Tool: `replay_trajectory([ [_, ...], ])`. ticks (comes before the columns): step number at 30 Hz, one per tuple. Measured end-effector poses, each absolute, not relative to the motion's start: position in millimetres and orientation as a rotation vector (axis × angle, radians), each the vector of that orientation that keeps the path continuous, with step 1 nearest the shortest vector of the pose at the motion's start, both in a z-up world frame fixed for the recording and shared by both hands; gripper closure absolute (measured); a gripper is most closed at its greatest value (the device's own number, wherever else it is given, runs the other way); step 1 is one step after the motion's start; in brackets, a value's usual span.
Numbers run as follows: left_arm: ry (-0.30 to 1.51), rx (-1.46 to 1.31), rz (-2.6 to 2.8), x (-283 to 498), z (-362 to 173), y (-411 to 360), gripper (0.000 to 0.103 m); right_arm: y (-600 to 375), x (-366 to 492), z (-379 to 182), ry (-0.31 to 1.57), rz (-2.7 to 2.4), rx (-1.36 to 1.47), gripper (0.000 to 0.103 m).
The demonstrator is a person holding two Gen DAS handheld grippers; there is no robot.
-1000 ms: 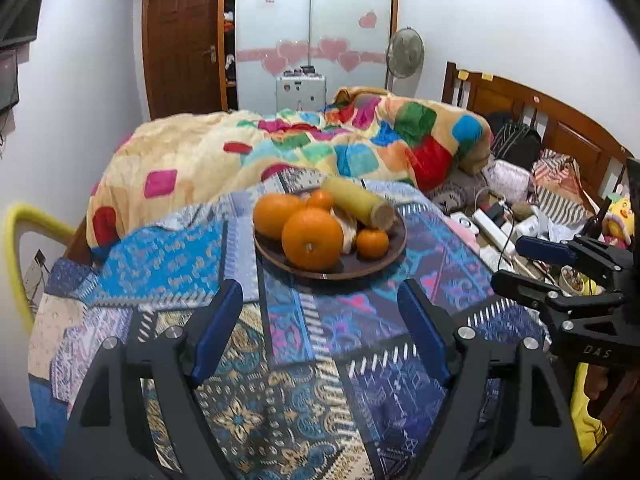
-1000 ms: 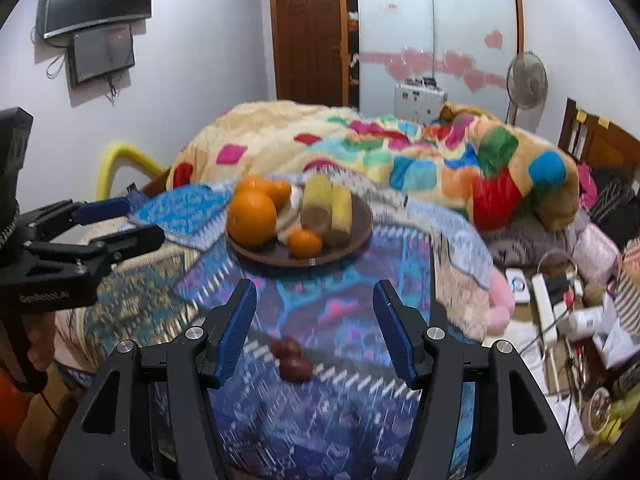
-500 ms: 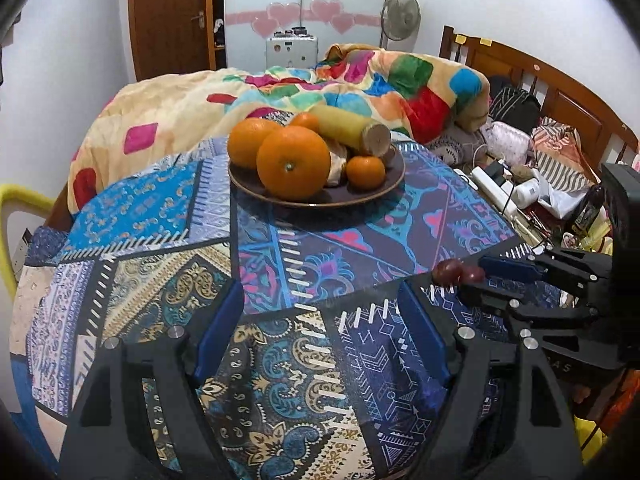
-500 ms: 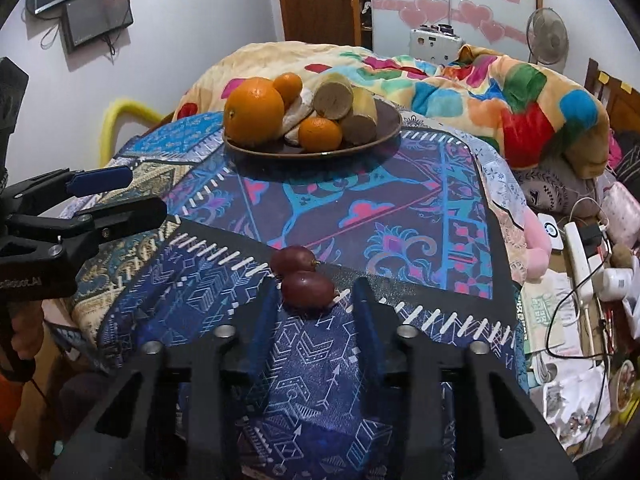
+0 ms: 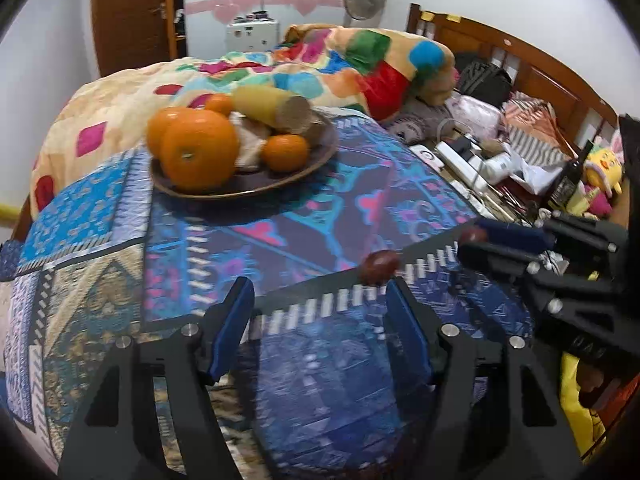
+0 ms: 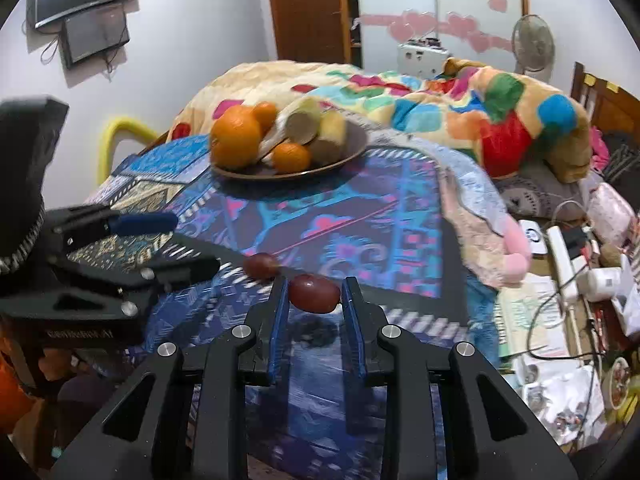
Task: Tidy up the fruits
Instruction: 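Grasp a dark red date with the right gripper while the left gripper grasps the other date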
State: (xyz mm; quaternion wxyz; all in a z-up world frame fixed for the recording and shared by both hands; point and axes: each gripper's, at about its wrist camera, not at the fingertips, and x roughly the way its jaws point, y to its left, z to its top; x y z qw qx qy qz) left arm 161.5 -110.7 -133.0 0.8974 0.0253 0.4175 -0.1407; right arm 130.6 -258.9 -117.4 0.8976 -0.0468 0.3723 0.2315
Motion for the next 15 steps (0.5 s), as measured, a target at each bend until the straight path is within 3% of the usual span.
replay_trajectory([
  [6, 0.889, 0.081, -0.309, 168.3, -138.4, -132.5, 0.043, -277.1, 131.9, -110.8, 0.753, 0.450, -0.085, 0.078],
  [15, 0.893, 0.122, -0.318, 174.8, -144.3, -150.2, 0.074, -286.1, 131.5, -111.3, 0.746, 0.450, -0.073, 0.078],
])
